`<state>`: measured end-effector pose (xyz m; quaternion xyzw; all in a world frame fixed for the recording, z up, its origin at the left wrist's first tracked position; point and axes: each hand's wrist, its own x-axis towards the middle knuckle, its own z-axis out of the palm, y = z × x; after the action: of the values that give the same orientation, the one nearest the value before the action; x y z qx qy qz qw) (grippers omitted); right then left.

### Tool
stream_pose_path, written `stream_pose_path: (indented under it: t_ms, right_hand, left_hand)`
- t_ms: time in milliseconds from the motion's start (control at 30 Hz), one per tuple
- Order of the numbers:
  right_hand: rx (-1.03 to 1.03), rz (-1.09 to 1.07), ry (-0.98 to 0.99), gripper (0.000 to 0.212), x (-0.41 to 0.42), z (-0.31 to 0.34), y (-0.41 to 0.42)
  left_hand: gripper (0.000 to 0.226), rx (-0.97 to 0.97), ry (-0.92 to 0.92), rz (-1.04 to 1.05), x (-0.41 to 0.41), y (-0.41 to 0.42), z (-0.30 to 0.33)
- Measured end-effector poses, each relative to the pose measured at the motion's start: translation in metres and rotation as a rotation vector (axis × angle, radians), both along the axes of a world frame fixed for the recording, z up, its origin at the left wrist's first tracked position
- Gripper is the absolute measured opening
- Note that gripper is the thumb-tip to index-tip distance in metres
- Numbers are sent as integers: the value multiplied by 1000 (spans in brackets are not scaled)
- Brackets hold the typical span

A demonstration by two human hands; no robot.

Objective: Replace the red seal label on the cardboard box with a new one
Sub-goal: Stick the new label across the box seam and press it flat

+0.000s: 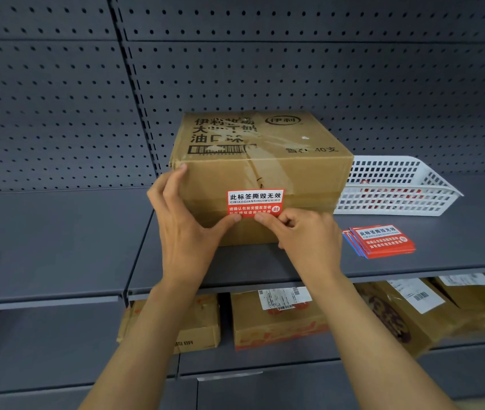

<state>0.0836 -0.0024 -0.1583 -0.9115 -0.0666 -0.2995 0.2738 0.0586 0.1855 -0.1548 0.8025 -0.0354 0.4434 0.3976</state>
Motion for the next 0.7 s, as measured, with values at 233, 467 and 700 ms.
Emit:
stream_pose_path:
  t_ms: [233,467,700]
  right_hand:
    - [47,-48,47,69,4,-3,-27]
    - [167,63,1,73,-3,8,-23]
    - [84,78,-32,73,-2,27,12]
  left_hand:
    - [104,19,13,-28,-4,11,4]
    - [107,-51,1,-84,-5,6,7]
    - [107,-122,26,36,0,-13,17]
